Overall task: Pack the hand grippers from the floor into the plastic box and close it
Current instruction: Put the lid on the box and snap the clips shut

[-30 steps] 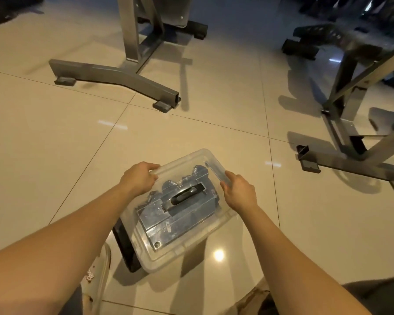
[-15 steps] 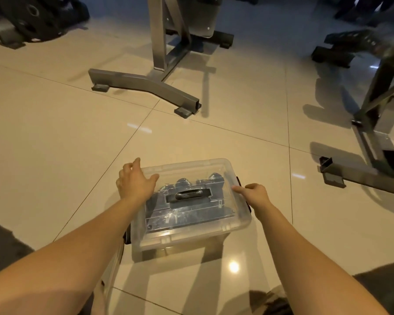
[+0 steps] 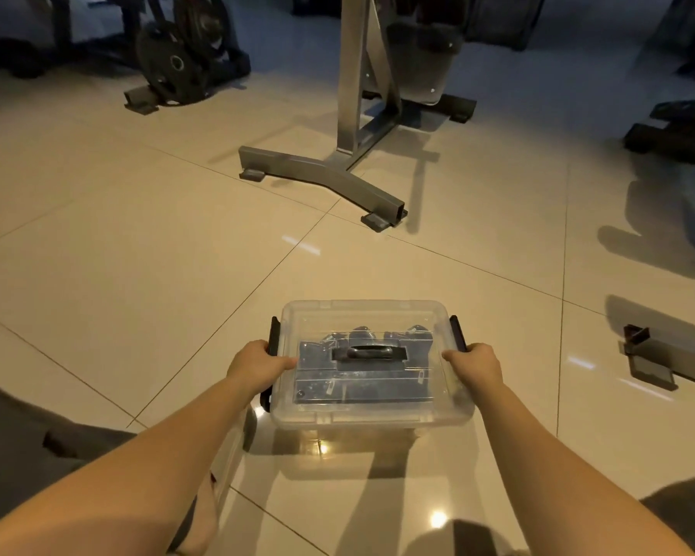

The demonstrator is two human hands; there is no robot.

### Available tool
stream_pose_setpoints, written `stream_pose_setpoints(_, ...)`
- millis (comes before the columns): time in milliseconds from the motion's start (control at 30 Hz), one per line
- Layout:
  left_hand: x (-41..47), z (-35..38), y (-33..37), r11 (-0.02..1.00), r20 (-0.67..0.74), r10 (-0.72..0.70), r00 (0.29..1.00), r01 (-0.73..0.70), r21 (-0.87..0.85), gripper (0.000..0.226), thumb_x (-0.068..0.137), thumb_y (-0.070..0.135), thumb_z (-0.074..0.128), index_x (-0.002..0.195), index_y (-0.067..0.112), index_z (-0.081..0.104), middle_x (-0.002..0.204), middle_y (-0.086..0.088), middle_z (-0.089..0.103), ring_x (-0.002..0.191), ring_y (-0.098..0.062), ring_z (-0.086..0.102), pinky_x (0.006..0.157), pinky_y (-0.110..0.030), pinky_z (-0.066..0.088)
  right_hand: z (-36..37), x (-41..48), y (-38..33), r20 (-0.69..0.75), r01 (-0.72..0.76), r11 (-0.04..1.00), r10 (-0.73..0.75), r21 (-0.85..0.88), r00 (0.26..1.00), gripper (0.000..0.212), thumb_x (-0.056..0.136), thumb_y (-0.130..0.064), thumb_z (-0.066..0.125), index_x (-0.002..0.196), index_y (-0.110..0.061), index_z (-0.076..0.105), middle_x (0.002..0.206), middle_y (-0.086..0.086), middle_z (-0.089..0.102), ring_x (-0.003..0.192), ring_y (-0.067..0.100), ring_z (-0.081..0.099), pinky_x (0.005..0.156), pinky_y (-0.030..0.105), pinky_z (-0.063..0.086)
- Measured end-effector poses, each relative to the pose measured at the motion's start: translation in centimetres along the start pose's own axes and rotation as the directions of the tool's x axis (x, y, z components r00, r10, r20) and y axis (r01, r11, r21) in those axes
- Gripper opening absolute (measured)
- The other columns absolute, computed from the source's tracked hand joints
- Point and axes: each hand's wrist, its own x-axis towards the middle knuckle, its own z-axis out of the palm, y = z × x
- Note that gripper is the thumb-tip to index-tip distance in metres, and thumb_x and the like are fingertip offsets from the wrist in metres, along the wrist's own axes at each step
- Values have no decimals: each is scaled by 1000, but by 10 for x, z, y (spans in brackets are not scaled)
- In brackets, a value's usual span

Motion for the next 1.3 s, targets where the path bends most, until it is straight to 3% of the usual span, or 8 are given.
stream_pose_setpoints(233, 0, 14, -4, 958, -60, 117, 991, -97, 270, 31, 97, 29, 57, 123, 11, 56, 112, -9, 65, 90, -25, 59, 72, -32, 46, 6, -8, 2, -19, 35, 997, -37, -66, 999, 35, 96, -26, 63, 120, -2, 60, 108, 16, 66, 88, 32, 56, 74, 33, 43)
stream_pose_setpoints(400, 4, 19, -1, 948, -101, 121, 987, -85, 307, 28, 98, 24, 55, 123, 10, 57, 113, -11, 65, 86, -25, 55, 68, -31, 41, 9, -14, 1, -50, 72, 986, -80, -149, 996, 31, 99, -27, 59, 118, -2, 61, 115, 19, 68, 102, 38, 64, 75, 33, 45)
stream_pose_setpoints(600, 9, 23, -1, 966, -133, 121, 984, -85, 244, 29, 98, 21, 54, 125, 12, 55, 107, -8, 63, 87, -25, 56, 67, -32, 41, 19, -13, 3, -106, 75, 986, -92, -148, 990, 26, 100, -23, 56, 116, -3, 63, 111, 18, 70, 99, 39, 65, 71, 31, 42)
stream_pose_setpoints(767, 17, 15, 2, 983, -97, 116, 988, -101, 154, 31, 98, 21, 56, 128, 14, 56, 111, -7, 65, 90, -27, 59, 73, -33, 45, 24, -14, 4, -121, 81, 996, -75, 42, 990, 26, 99, -20, 58, 119, -5, 66, 107, 17, 71, 86, 34, 60, 73, 32, 43)
stream_pose_setpoints(867, 12, 4, 8, 998, -52, 60, 997, -61, -15, 26, 95, 15, 60, 121, 14, 58, 111, -11, 67, 95, -30, 63, 79, -38, 52, 22, -19, -8, -102, 44, 987, -29, 152, 994, 26, 95, -15, 58, 117, -7, 68, 99, 13, 71, 84, 34, 63, 75, 36, 51)
stream_pose_setpoints(1033, 11, -56, 14, 989, -112, -34, 993, 18, -147, 17, 87, 7, 63, 104, 6, 64, 101, -17, 69, 92, -35, 67, 87, -49, 58, 31, -43, -60, -78, 77, 974, -61, 211, 995, 25, 86, -7, 59, 108, -11, 72, 89, 10, 70, 77, 33, 63, 67, 31, 47)
stream_pose_setpoints(1200, -10, -168, -1, 982, -212, -62, 975, 21, -189, 23, 86, 7, 70, 108, 3, 64, 101, -17, 68, 90, -33, 67, 77, -42, 57, 60, -87, -162, 4, 211, 942, -220, 260, 975, 15, 90, -10, 64, 104, -15, 65, 91, 7, 65, 81, 29, 60, 73, 33, 45)
stream_pose_setpoints(1300, -33, -249, -19, 971, -338, -76, 938, -9, -241, 28, 88, 8, 70, 113, -1, 63, 103, -19, 66, 94, -35, 65, 81, -44, 56, 83, -125, -248, 81, 299, 910, -334, 286, 939, 12, 90, -12, 65, 101, -16, 60, 88, 3, 63, 77, 23, 60, 77, 37, 50)
